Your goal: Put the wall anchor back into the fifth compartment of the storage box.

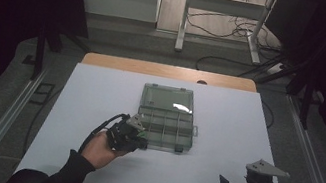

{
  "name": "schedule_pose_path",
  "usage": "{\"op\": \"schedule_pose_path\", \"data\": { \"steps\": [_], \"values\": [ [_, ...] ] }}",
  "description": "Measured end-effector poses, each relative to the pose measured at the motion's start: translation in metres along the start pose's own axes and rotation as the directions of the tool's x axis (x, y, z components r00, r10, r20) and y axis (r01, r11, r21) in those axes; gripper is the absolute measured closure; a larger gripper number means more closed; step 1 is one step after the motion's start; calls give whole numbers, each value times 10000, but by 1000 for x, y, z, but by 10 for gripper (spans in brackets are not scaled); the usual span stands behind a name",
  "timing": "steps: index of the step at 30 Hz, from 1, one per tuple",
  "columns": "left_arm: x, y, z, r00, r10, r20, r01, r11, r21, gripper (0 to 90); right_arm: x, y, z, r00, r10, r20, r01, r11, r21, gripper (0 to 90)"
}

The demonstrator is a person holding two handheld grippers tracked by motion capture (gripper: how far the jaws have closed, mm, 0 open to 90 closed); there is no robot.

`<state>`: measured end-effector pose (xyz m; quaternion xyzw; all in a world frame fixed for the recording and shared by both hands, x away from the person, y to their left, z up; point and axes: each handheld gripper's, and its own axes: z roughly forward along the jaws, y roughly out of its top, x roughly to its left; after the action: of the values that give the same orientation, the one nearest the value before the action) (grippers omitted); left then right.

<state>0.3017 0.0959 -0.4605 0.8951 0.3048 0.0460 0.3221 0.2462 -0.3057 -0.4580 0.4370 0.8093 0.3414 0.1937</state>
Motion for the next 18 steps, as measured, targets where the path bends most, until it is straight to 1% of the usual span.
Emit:
{"op": "schedule_pose_path", "data": {
  "steps": [8,18],
  "values": [
    [13,4,-3,9995,-185,-261,182,9998,-107,837,0,0,0,10000,40,-22,-40,10000,-71,1],
    [30,7,2,9977,-461,-491,453,9988,-165,837,0,0,0,10000,8,-23,-8,10000,-25,1]
  ]
}}
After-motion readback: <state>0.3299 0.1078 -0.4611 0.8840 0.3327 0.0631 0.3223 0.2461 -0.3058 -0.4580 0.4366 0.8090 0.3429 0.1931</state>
